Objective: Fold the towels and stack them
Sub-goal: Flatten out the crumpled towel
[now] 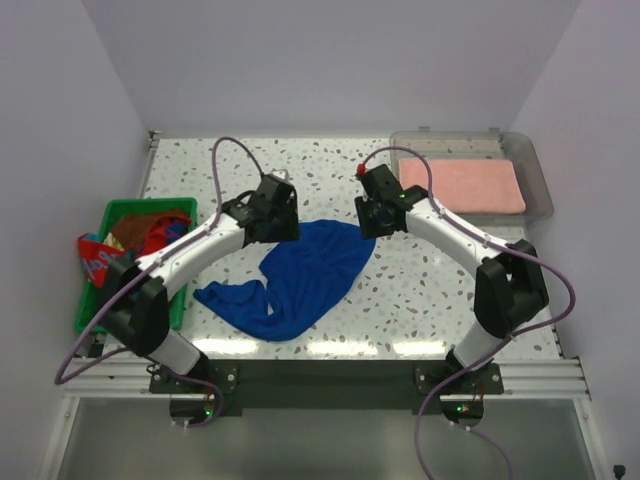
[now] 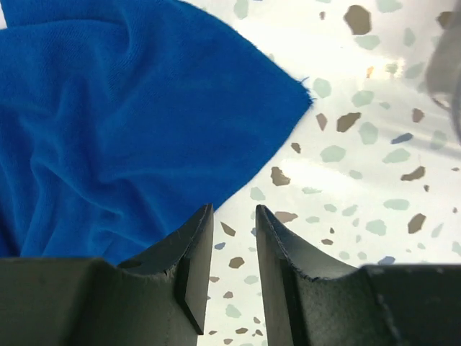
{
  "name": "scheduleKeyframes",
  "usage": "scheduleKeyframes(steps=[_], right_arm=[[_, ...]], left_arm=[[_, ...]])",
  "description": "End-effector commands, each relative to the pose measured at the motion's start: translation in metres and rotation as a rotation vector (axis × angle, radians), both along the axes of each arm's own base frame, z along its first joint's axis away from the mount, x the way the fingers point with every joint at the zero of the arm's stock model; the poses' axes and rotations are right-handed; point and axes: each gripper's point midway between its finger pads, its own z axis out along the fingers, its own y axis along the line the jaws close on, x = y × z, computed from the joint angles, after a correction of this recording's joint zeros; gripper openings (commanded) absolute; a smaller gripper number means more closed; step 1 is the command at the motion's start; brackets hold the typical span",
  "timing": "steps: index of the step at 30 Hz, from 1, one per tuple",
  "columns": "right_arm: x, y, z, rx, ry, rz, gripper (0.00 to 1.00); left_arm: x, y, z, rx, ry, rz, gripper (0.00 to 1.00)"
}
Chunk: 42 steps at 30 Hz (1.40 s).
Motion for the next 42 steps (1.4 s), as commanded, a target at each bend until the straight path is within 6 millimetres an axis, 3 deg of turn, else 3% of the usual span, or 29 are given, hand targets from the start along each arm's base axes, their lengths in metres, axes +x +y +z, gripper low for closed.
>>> scheduleKeyframes(steps=[1, 4, 5, 11, 20, 24, 30, 34, 37, 42], right_arm=[[0.005, 0.022, -0.007, 0.048, -0.005, 0.054, 0.33], [0.004, 0.038, -0.014, 0.098, 0.009, 0.089, 0.33], [0.000, 0.044, -0.026, 0.083, 0.034, 0.106, 0.33], [-0.015, 0.047, -0.066, 0.019, 0.109, 0.108, 0.34], [-0.061, 0.006, -0.102, -0.092, 0.227, 0.076, 0.36], [-0.083, -0.017, -0.105, -0.153, 0.271, 0.046, 0.38], [-0.117, -0.050, -0.099, -0.243, 0.335, 0.012, 0.42], [-0.119, -0.046, -0.090, -0.190, 0.309, 0.024, 0.45], [-0.114, -0.042, -0.085, -0.168, 0.282, 0.028, 0.45], [-0.110, -0.034, -0.086, -0.135, 0.266, 0.024, 0.46]], left_arm=[[0.027, -0.012, -0.003, 0.063, -0.042, -0.085, 0.54], [0.028, -0.004, -0.010, 0.092, -0.048, -0.060, 0.54], [0.029, 0.002, -0.011, 0.114, -0.056, -0.035, 0.54], [0.014, 0.020, -0.034, 0.170, -0.005, 0.003, 0.58], [-0.014, 0.038, -0.064, 0.189, 0.062, 0.045, 0.61], [-0.032, 0.042, -0.077, 0.181, 0.109, 0.036, 0.61], [-0.047, 0.049, -0.077, 0.171, 0.123, 0.039, 0.61], [-0.057, 0.038, -0.081, 0.109, 0.144, 0.023, 0.61], [-0.052, 0.033, -0.082, 0.071, 0.132, 0.047, 0.61], [-0.030, 0.023, -0.080, 0.027, 0.075, 0.114, 0.60]])
